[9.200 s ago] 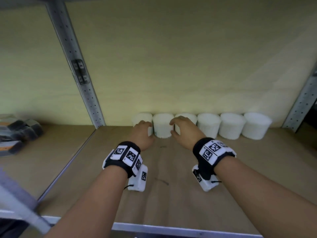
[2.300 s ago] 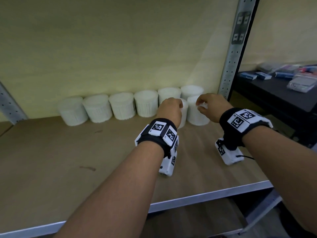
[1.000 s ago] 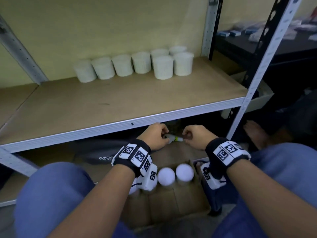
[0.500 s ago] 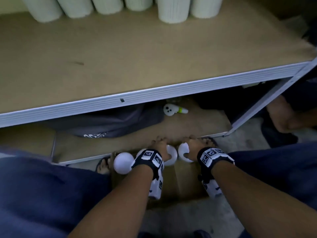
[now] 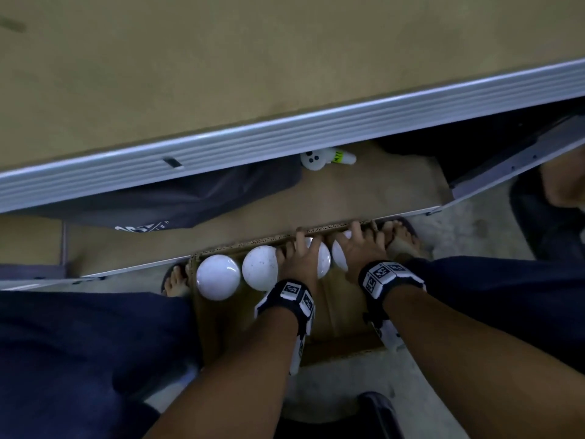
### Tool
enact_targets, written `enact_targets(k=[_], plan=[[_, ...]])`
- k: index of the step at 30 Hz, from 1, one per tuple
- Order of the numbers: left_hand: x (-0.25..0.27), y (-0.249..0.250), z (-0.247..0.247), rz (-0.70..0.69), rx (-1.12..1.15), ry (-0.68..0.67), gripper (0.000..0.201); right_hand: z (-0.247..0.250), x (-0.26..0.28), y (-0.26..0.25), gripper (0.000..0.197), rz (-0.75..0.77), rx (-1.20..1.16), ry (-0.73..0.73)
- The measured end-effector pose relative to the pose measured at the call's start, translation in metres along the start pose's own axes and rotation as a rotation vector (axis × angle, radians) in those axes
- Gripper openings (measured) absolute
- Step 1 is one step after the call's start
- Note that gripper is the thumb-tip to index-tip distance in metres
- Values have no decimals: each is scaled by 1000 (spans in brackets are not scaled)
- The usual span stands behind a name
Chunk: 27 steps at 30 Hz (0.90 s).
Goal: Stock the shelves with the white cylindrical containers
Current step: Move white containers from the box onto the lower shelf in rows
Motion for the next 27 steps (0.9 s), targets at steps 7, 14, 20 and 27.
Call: enact_targets(k=[7,14,20,27], plan=[[5,-2,8,16,101,-90,79,18,11,4,73,-25,-79,4],[19,-2,65,8,138,-208,92,77,38,-1,93,-17,-148,-28],[46,-3,161,-99,90,-85,97,159,76,-12,102,71,-154,92],[96,-1,263,-189,44,-51,82,254,134,-30,84,200,-204,214]])
Point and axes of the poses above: each hand's wrist, its own x-axis away from the middle knuckle, its own z-axis out of the back of the hand, y = z × x, the point moved 10 cm from there along -x, towards the middle knuckle, and after that the axes turned 11 degrees about y, right-handed, at the moved point
